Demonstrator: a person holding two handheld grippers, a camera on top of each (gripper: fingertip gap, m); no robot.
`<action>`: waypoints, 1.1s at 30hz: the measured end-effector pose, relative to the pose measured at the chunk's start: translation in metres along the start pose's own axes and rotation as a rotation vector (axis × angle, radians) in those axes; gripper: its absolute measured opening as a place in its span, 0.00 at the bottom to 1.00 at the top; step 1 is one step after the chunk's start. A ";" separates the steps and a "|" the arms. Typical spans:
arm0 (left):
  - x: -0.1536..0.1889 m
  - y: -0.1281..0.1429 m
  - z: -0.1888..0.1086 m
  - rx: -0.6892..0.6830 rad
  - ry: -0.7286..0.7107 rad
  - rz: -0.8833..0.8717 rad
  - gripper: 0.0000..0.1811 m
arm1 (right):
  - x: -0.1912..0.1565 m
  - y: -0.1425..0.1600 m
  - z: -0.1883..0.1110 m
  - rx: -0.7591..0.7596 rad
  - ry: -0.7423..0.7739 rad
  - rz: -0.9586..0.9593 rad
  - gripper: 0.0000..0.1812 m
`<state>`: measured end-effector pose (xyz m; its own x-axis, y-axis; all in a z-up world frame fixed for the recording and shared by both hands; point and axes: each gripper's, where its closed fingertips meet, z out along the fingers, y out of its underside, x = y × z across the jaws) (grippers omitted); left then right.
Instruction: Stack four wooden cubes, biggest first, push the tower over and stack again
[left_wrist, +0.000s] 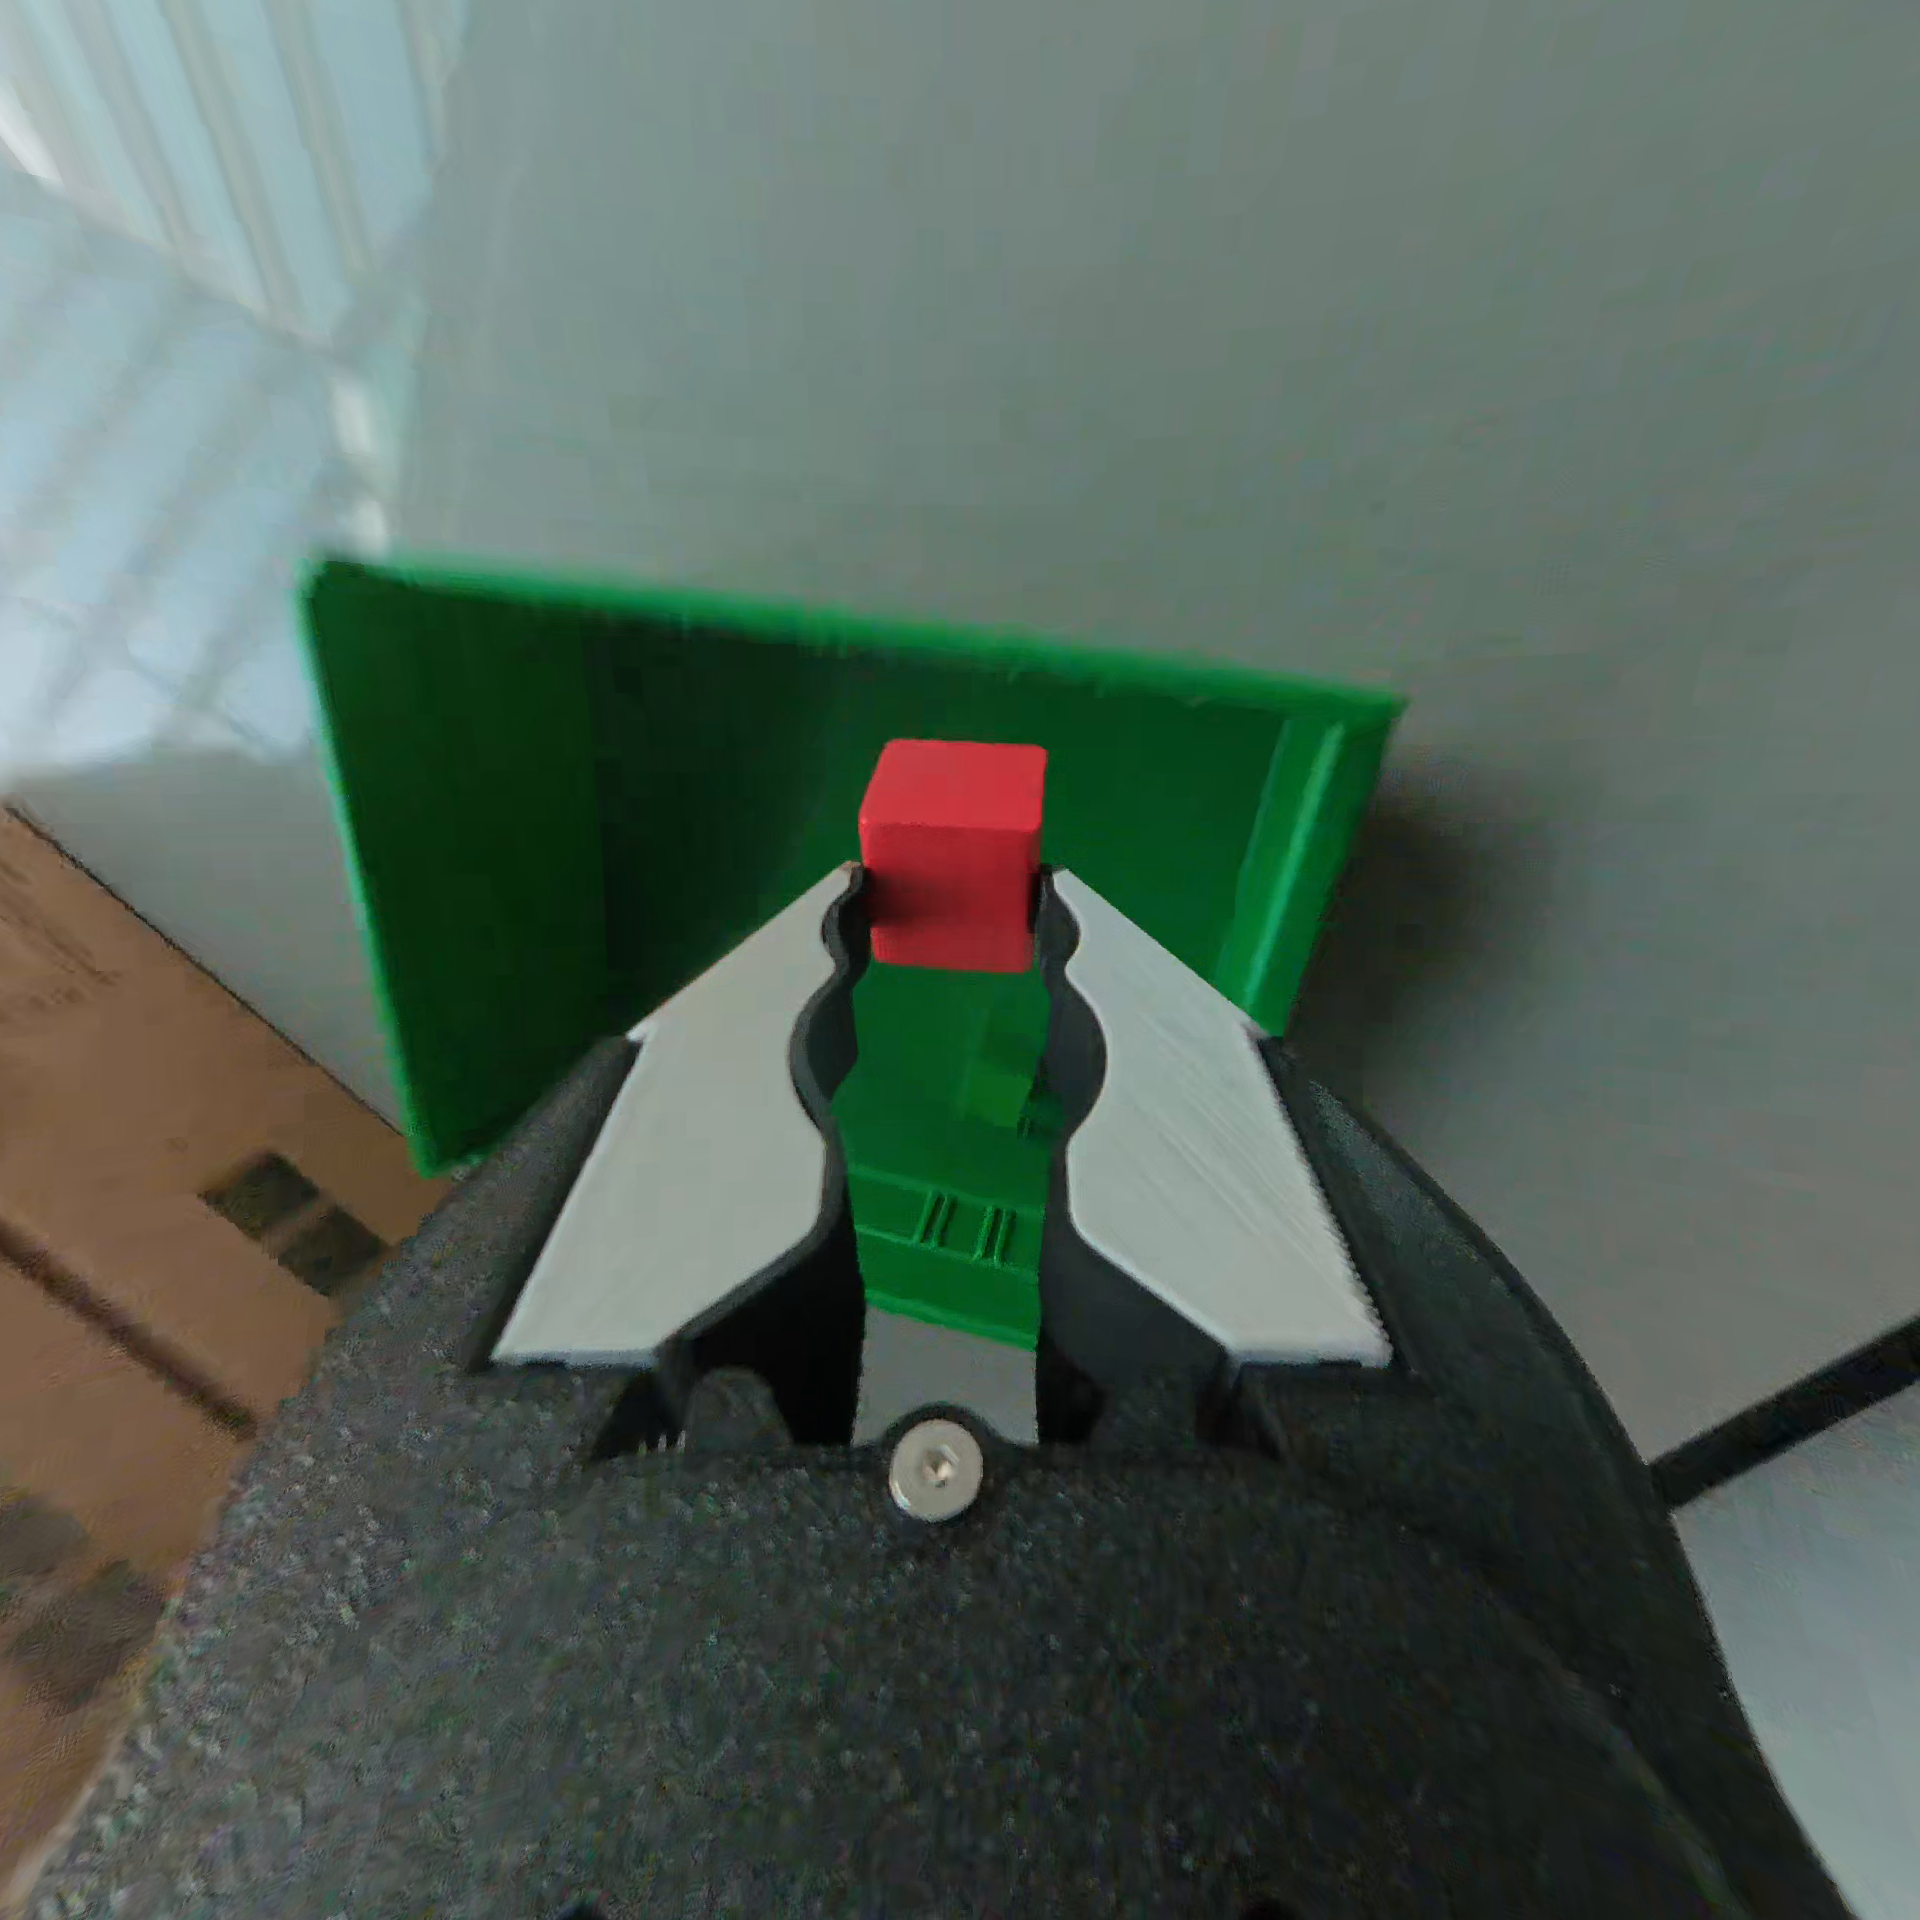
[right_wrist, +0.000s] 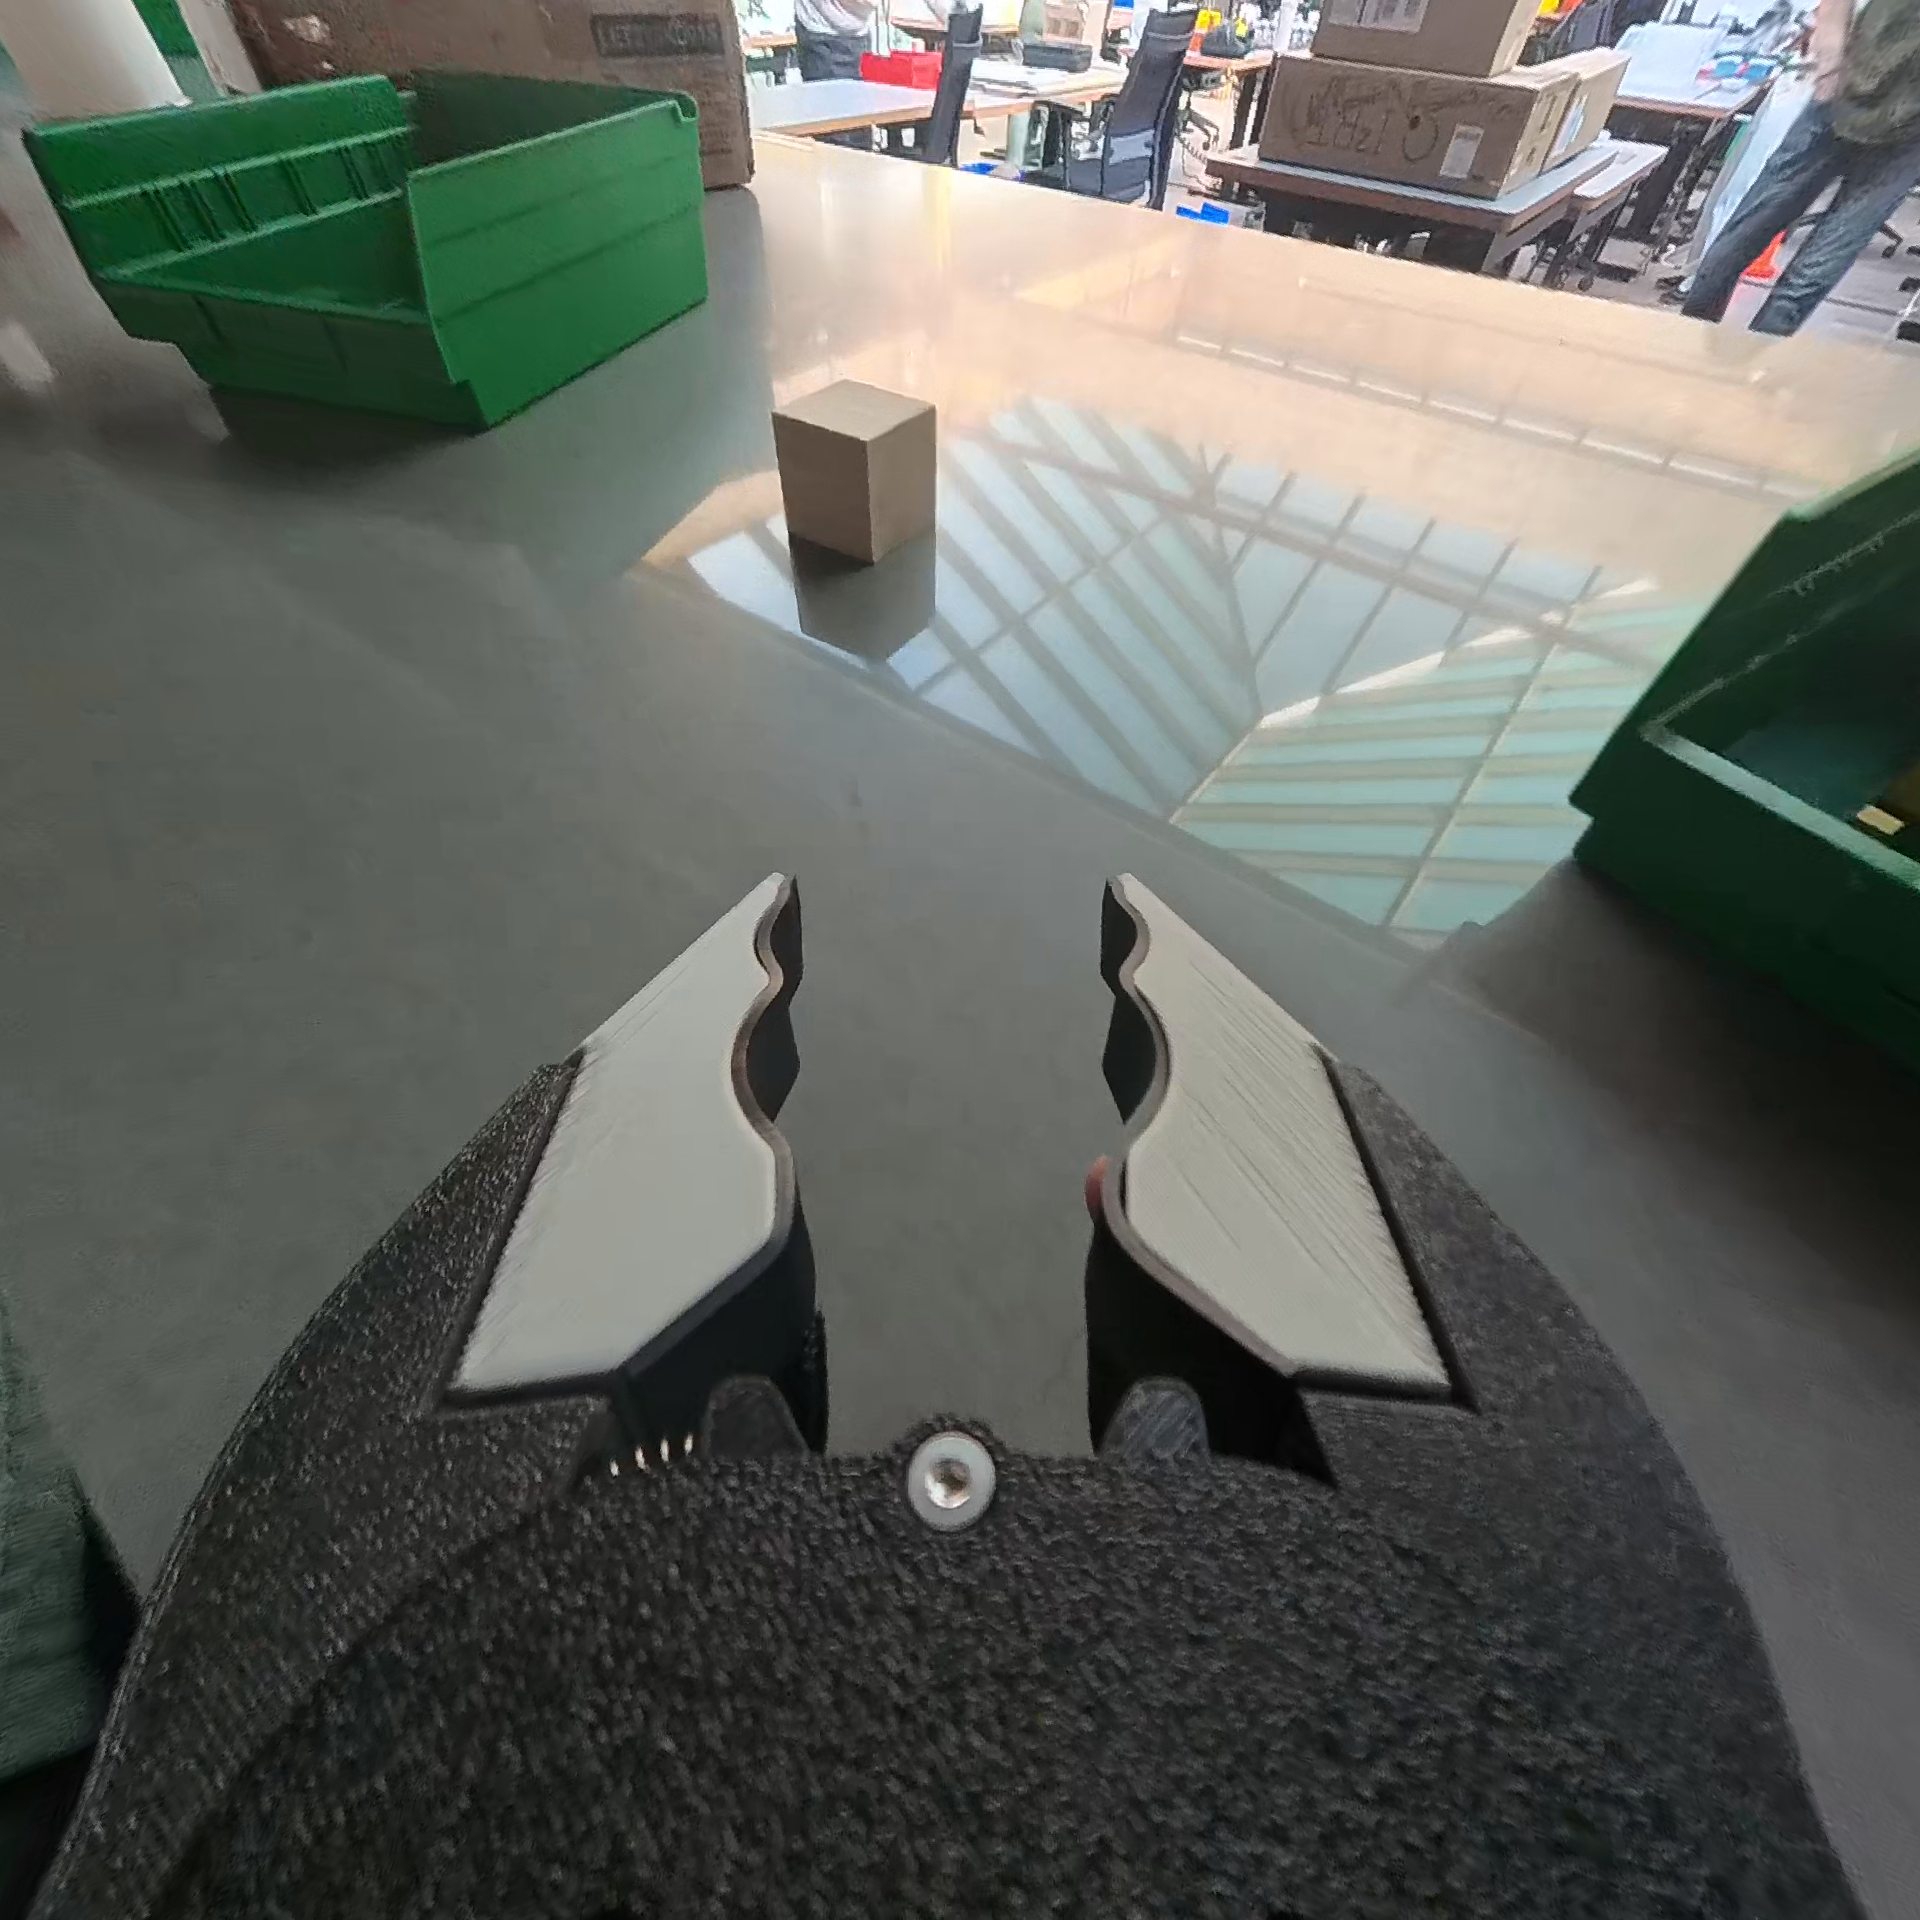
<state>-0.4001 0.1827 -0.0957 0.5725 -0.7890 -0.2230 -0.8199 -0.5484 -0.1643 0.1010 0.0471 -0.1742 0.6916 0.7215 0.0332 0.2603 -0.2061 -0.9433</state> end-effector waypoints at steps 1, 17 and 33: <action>0.008 -0.022 -0.013 0.015 0.004 0.049 0.17 | -0.001 -0.002 0.000 0.000 -0.003 -0.002 0.32; 0.127 -0.204 0.072 -0.012 0.142 0.375 0.17 | 0.013 0.005 -0.026 -0.015 0.075 0.032 0.33; 0.147 -0.212 0.100 -0.074 0.163 0.396 0.17 | 0.011 0.014 -0.021 -0.041 0.071 0.037 0.33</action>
<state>-0.1416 0.2102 -0.1896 0.2096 -0.9727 -0.0993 -0.9778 -0.2080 -0.0260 0.1263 0.0384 -0.1806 0.7471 0.6643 0.0239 0.2605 -0.2595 -0.9299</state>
